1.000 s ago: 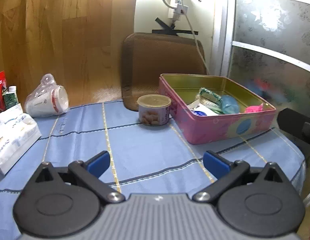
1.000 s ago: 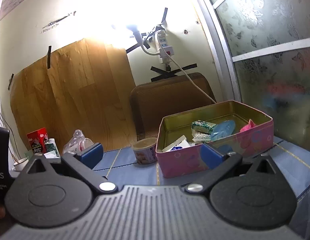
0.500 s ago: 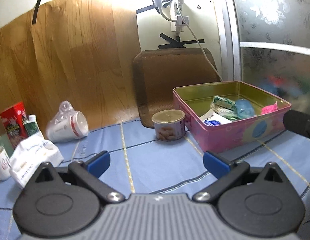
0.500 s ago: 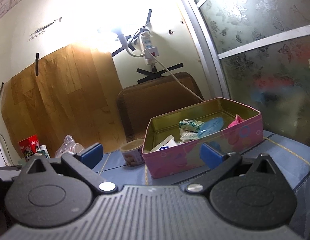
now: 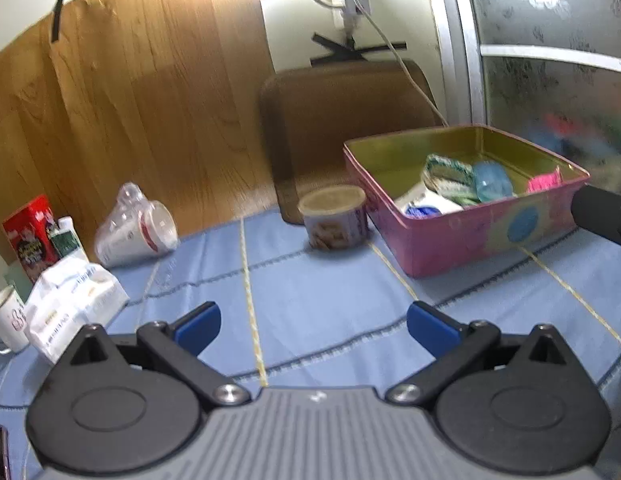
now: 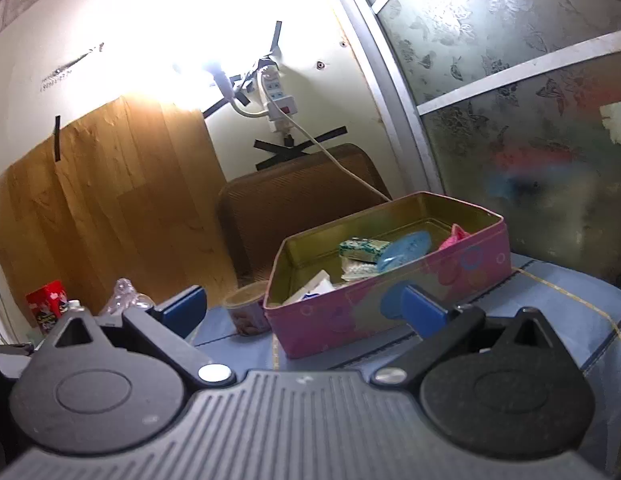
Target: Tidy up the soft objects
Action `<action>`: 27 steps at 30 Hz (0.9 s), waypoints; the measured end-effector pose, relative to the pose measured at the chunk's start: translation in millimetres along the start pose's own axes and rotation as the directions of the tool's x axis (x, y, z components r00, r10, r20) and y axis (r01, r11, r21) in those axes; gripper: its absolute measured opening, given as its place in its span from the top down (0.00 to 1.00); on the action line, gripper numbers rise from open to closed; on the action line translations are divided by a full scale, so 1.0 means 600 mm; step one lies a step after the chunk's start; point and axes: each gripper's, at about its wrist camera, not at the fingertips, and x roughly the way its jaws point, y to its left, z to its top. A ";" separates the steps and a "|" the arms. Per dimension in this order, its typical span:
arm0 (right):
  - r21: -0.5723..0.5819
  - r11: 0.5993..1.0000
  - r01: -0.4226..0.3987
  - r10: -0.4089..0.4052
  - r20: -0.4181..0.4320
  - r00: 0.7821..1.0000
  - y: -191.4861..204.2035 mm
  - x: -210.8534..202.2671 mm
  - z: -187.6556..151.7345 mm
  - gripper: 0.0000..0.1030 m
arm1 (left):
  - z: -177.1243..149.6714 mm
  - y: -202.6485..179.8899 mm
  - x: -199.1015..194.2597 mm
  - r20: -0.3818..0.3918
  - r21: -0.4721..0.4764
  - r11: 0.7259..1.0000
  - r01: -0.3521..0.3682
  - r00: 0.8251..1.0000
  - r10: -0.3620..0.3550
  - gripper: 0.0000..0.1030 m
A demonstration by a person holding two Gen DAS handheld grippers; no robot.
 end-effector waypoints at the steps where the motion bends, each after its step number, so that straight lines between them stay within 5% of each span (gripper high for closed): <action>1: -0.001 1.000 0.006 -0.006 -0.002 1.000 0.000 0.001 -0.001 0.00 | -0.001 -0.002 0.003 -0.018 -0.003 1.000 0.008 1.000 -0.008 0.00; 27: -0.033 0.998 0.062 -0.064 -0.066 0.996 0.005 0.024 -0.019 0.00 | -0.032 -0.007 0.035 -0.164 -0.042 0.998 0.045 0.985 -0.051 0.00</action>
